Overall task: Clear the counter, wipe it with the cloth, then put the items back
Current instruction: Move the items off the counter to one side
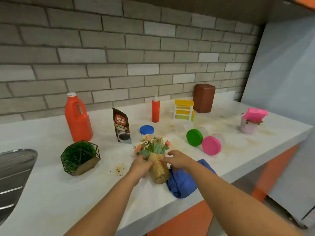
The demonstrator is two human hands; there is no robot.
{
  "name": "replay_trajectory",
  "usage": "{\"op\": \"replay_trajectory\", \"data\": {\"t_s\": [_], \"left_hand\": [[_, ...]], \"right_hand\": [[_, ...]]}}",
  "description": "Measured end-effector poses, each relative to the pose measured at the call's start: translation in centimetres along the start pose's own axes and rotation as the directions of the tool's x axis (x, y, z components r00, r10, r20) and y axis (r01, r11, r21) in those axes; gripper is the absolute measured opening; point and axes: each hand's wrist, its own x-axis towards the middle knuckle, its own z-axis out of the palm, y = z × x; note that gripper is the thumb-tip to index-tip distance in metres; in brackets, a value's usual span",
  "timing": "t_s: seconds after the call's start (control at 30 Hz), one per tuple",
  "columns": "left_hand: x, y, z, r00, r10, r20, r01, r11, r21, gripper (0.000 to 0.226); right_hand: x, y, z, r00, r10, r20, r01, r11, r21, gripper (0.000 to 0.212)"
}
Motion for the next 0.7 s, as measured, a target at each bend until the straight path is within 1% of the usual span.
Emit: {"op": "replay_trajectory", "data": {"t_s": [0.07, 0.13, 0.33, 0.53, 0.63, 0.7], "left_hand": [[0.2, 0.0, 0.3, 1.0, -0.016, 0.006, 0.017, 1.0, -0.026, 0.047], [0.2, -0.2, 0.6, 0.999, -0.026, 0.023, 0.027, 0.999, -0.047, 0.047], [0.4, -0.3, 1.0, 0.997, -0.067, 0.026, 0.07, 0.985, -0.158, 0.032], [0.5, -0.5, 1.1, 0.998, -0.053, -0.031, 0.041, 0.953, -0.301, 0.032], [0.3, -0.2, 1.0, 0.998, -0.007, -0.057, -0.013, 0.936, -0.353, 0.029], [0.1, 0.3, 1.0, 0.997, 0.038, -0.065, -0.06, 0.925, -0.374, 0.033]], "right_hand": [[0.1, -0.3, 0.3, 0.999, 0.028, 0.033, -0.028, 1.0, 0.006, 0.065], [0.2, -0.4, 0.6, 0.997, 0.017, 0.077, -0.017, 1.0, -0.009, 0.052], [0.4, -0.5, 0.8, 0.995, -0.02, 0.101, 0.014, 0.998, 0.058, 0.031], [0.0, -0.2, 0.5, 0.994, -0.083, 0.064, 0.068, 0.977, 0.203, 0.034], [-0.2, -0.2, 0.3, 0.994, -0.108, 0.023, 0.098, 0.961, 0.258, 0.037], [-0.4, -0.2, 0.0, 0.992, -0.126, -0.011, 0.124, 0.953, 0.277, 0.037]]}}
